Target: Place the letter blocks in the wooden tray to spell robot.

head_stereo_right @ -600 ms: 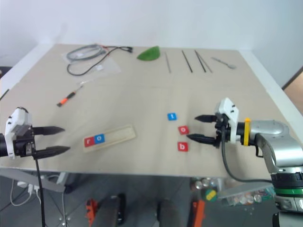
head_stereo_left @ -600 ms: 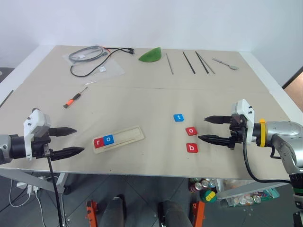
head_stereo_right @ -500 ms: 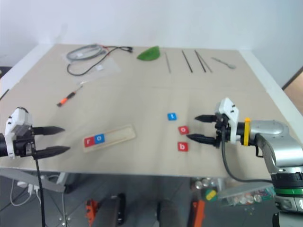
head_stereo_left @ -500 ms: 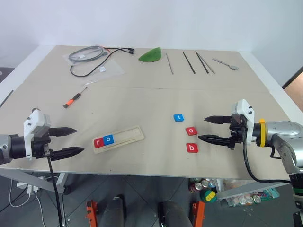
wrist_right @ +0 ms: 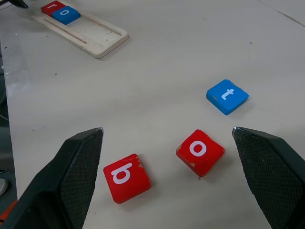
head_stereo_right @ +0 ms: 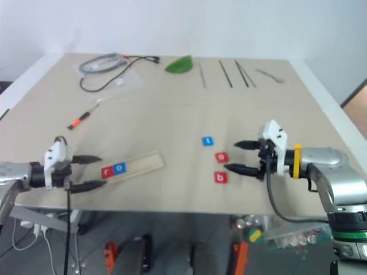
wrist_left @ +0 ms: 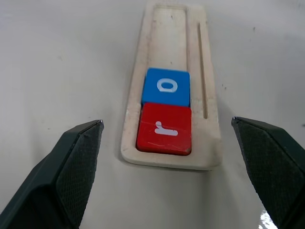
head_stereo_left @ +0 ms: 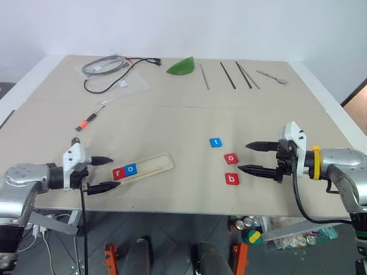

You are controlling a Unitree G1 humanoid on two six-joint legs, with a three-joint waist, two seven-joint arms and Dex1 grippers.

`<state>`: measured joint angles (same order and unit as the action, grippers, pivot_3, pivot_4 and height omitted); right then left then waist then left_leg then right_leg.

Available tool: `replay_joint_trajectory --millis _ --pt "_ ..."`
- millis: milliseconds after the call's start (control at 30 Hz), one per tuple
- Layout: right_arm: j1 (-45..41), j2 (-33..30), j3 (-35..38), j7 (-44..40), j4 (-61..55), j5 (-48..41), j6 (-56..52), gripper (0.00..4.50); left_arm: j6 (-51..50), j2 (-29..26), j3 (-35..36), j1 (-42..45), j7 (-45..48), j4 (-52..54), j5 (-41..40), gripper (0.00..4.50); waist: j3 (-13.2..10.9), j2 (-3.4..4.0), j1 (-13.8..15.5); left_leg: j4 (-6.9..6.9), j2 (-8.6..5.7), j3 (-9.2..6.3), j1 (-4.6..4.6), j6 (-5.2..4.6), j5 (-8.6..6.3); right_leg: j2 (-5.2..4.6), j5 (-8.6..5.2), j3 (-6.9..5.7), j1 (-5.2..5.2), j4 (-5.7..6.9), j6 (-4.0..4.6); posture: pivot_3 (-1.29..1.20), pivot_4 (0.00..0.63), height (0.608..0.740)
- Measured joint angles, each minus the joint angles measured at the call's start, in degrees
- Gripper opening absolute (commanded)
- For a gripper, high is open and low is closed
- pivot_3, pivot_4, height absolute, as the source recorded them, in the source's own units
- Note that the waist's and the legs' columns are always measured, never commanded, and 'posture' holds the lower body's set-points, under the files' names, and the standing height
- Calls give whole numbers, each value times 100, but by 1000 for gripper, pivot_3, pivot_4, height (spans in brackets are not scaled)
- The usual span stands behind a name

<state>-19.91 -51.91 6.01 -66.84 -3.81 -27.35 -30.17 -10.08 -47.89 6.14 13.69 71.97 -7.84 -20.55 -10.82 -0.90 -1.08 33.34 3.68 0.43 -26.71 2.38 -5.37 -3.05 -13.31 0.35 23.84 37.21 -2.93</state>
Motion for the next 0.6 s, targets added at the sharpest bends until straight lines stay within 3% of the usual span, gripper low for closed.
replay_joint_trajectory --millis 267,600 --pt "147 85 25 220 -180 -52 -103 4478 242 206 -280 456 0 -607 237 4500 2 -3 -2 9 -1 2 0 -3 2 1 5 9 -6 0 -4 0 150 740" --pt "261 85 88 325 -333 -77 -147 4478 -666 195 -298 273 98 171 -307 4500 1 -3 -6 10 0 1 0 -4 3 3 7 9 -6 1 -6 0 150 740"
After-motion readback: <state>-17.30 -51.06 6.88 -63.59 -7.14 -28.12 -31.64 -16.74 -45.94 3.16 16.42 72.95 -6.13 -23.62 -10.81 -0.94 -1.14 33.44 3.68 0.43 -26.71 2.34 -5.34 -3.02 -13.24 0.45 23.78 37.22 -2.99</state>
